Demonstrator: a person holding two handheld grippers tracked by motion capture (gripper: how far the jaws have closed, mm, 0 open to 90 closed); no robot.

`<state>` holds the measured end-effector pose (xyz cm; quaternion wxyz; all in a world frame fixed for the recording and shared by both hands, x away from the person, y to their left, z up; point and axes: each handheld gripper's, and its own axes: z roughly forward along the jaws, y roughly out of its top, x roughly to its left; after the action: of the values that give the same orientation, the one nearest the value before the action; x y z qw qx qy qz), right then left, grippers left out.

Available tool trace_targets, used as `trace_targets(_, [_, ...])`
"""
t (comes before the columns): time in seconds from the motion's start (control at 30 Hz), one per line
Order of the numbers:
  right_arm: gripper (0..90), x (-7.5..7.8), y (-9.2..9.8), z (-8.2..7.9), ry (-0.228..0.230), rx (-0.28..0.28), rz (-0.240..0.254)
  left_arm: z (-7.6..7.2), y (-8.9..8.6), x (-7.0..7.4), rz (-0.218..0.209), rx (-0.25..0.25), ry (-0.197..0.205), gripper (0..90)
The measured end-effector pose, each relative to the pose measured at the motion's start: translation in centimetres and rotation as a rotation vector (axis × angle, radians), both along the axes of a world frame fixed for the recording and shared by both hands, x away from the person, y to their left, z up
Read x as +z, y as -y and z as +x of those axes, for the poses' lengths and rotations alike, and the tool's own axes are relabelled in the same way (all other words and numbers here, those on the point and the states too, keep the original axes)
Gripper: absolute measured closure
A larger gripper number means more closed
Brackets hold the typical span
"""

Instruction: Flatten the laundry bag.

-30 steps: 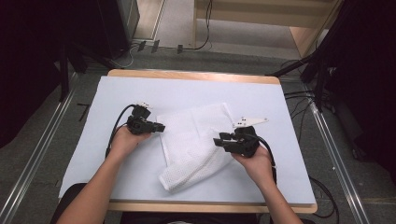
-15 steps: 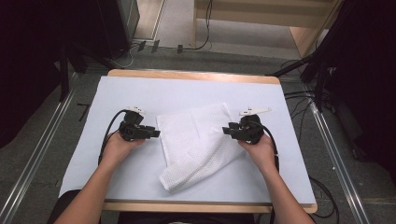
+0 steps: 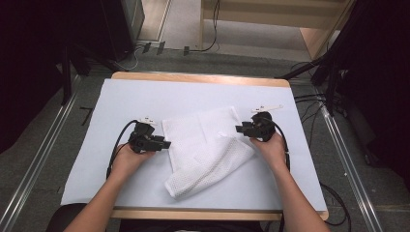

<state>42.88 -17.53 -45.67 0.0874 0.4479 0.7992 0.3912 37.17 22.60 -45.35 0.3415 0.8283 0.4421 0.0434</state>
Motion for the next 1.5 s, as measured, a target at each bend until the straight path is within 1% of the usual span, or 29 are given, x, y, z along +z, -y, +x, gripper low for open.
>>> trace_targets(0.03, [59.8,-0.2,0.1,0.2,0.000,-0.003,-0.005,0.0,0.0,0.0,0.000,0.000,0.000,54.8])
trace_targets(0.17, [59.1,-0.9,0.1,0.6,-0.023,-0.014,-0.033,-0.5,0.9,-0.2,0.013,-0.012,0.033,52.1])
trace_targets(0.23, [59.9,-1.2,0.1,0.6,-0.044,-0.021,-0.039,-0.6,1.2,-0.2,0.015,-0.007,0.039,51.8])
trace_targets(0.27, [60.3,-1.3,0.0,0.6,-0.053,-0.020,-0.040,-0.6,1.4,-0.3,0.015,-0.007,0.041,51.5])
trace_targets(0.33, [62.0,-1.3,-0.3,0.5,-0.052,-0.012,-0.051,-0.6,1.7,-0.3,0.027,-0.008,0.049,52.0])
trace_targets(0.4, [63.5,-1.3,-0.6,0.4,-0.054,0.004,-0.047,-0.6,1.9,-0.3,0.032,-0.007,0.056,53.8])
trace_targets(0.43, [64.1,-1.3,-0.8,0.3,-0.051,0.010,-0.046,-0.7,2.1,-0.3,0.041,-0.001,0.064,55.5])
trace_targets(0.47, [65.9,-1.3,-1.0,0.3,-0.048,0.021,-0.057,-0.7,2.1,-0.3,0.041,-0.001,0.064,57.7])
trace_targets(0.5, [67.1,-1.2,-1.2,0.2,-0.050,0.019,-0.063,-0.7,2.2,-0.3,0.062,-0.005,0.077,60.8])
trace_targets(0.53, [67.9,-1.3,-1.3,0.2,-0.041,0.022,-0.070,-0.7,2.3,-0.4,0.056,-0.006,0.081,63.4])
trace_targets(0.57, [70.3,-1.2,-1.4,0.1,-0.043,0.017,-0.078,-0.6,2.3,-0.5,0.025,-0.021,0.065,67.7])
trace_targets(0.6, [72.7,-1.2,-1.4,0.1,-0.036,0.017,-0.090,-0.6,2.4,-0.5,0.013,-0.014,0.060,71.4])
trace_targets(0.67, [77.5,-1.2,-1.4,0.1,-0.029,0.005,-0.101,-0.6,2.6,-0.6,0.014,-0.017,0.068,75.2])
trace_targets(0.7, [80.1,-1.2,-1.4,0.1,-0.028,-0.001,-0.106,-0.7,3.0,-0.7,0.028,-0.026,0.087,77.2])
trace_targets(0.73, [81.9,-1.3,-1.4,0.1,-0.027,-0.009,-0.103,-0.7,3.0,-0.6,0.042,-0.030,0.088,79.0])
trace_targets(0.8, [85.4,-1.3,-1.4,0.1,-0.020,-0.009,-0.111,-0.6,3.0,-0.7,0.037,-0.024,0.092,82.1])
trace_targets(0.87, [89.4,-1.3,-1.4,0.1,-0.022,-0.015,-0.115,-0.6,2.9,-0.7,0.038,-0.018,0.087,86.0])
trace_targets(0.93, [89.9,-1.3,-1.5,0.1,-0.018,-0.008,-0.121,-0.5,3.1,-0.7,0.039,-0.016,0.089,89.1])
trace_targets(1.0, [90.0,-1.3,-1.5,0.1,-0.018,-0.009,-0.123,-0.5,3.1,-0.7,0.043,-0.018,0.089,89.8])
trace_targets(1.07, [90.0,-1.2,-1.5,0.1,-0.037,-0.014,-0.110,-0.1,3.0,-0.4,0.039,-0.015,0.062,90.0])
trace_targets(1.1, [90.0,-1.2,-1.4,0.2,-0.040,-0.014,-0.103,0.1,2.8,-0.3,0.048,-0.013,0.064,90.0])
trace_targets(1.17, [90.0,-1.0,-1.2,0.2,-0.051,-0.021,-0.077,0.5,2.4,0.1,0.042,0.001,0.065,90.0])
trace_targets(1.23, [90.0,-0.8,-1.2,0.2,-0.050,-0.022,-0.049,1.1,2.0,0.4,0.042,0.013,0.064,90.0])
trace_targets(1.27, [90.0,-0.6,-1.3,0.4,-0.051,-0.023,-0.044,1.3,1.7,0.6,0.040,0.022,0.063,90.0])
trace_targets(1.3, [90.0,-0.4,-1.5,0.5,-0.043,-0.022,-0.040,1.6,1.5,0.8,0.034,0.030,0.064,90.0])
trace_targets(1.33, [90.0,-0.3,-1.7,0.7,-0.037,-0.019,-0.037,1.9,1.1,1.0,0.038,0.029,0.061,90.0])
trace_targets(1.4, [90.0,-0.1,-2.3,1.0,-0.031,-0.013,-0.047,2.6,0.6,1.4,0.030,0.042,0.065,90.0])
trace_targets(1.47, [90.0,0.0,-2.8,1.5,-0.026,-0.008,-0.053,3.6,0.1,1.7,0.014,0.059,0.048,90.0])
trace_targets(1.5, [90.0,0.1,-3.0,1.7,-0.022,-0.007,-0.054,4.1,-0.2,1.7,0.014,0.063,0.041,90.0])
